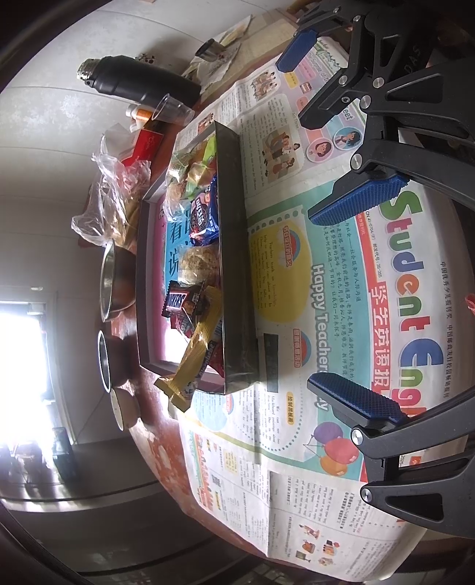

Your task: Organize snacks

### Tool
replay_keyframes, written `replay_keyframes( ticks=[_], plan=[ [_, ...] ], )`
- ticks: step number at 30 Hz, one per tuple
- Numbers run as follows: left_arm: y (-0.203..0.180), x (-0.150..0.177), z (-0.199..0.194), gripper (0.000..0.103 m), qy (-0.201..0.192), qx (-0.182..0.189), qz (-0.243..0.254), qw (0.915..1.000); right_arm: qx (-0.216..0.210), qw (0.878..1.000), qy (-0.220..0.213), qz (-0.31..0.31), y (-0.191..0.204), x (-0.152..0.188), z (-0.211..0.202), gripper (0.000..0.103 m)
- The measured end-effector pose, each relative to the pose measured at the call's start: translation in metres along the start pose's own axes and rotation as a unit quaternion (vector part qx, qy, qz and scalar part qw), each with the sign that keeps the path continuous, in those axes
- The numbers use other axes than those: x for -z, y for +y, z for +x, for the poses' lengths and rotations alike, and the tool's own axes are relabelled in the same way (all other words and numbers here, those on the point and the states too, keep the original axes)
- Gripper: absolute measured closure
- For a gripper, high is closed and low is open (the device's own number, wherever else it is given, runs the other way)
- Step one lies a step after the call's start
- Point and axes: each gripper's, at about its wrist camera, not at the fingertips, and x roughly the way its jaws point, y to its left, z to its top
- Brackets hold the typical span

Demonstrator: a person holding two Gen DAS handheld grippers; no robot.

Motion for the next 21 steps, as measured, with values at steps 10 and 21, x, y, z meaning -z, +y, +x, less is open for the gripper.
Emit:
replay_keyframes(
  ticks=[10,21],
  plan=[
    [0.0004,0.0,-0.0007,0.019,0.0,0.001,0.003,1.0,0.003,1.0,-0.004,-0.003,0.0007,-0.0009,-0.0021,0.001],
    [-0.0022,0.0018,-0.0011,0.019,0.002,-0.001,0.006,1.0,0.006,1.0,-0.007,-0.004,0.0004,-0.0018,-0.0047,0.001]
  ],
)
